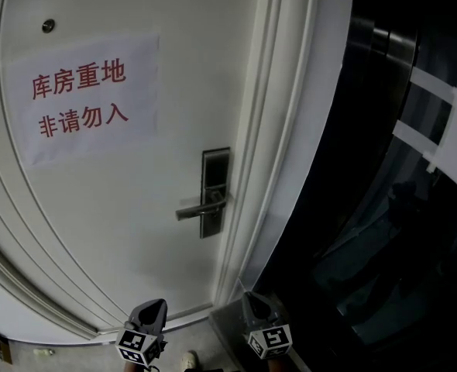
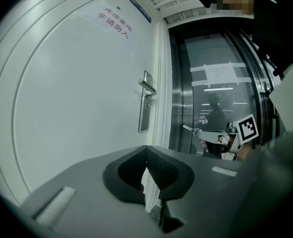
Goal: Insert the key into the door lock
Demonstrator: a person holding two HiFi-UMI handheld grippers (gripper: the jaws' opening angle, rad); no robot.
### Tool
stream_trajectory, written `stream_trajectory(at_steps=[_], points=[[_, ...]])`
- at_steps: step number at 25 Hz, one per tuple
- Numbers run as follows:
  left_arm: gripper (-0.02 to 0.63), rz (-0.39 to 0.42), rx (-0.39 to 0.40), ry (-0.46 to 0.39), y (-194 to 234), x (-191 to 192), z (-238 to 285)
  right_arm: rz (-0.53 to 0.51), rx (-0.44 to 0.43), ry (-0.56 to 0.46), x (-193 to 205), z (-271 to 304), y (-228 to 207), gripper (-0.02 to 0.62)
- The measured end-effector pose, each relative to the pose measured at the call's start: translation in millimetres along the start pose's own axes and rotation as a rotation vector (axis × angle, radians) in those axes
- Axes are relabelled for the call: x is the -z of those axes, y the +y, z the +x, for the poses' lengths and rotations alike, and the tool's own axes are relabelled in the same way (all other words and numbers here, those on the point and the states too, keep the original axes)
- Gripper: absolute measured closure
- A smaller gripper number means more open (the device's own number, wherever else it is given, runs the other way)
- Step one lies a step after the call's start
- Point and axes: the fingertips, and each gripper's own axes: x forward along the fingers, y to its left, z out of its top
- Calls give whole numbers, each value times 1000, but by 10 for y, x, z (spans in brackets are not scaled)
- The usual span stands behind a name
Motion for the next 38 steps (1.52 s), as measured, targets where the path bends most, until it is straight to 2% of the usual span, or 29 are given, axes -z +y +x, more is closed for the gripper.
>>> stream_trajectory(at_steps=[6,11,17,28,38], points=[[604,-14,20,6,163,11,179,-192,-5,-25,-294,312,-81,584],[604,-22,29,18,266,51,277,-466,-4,-3,-676,577,-135,584],[604,-35,27,25,400,85,339,-677,-11,7,-926,902,-148,584],[604,-45,7,40,620,139,378,-990,39,31,-1025,1333,-144,584],[604,-58,2,48,727,183,431,-1153,66,68,-1000,1545,-163,584]])
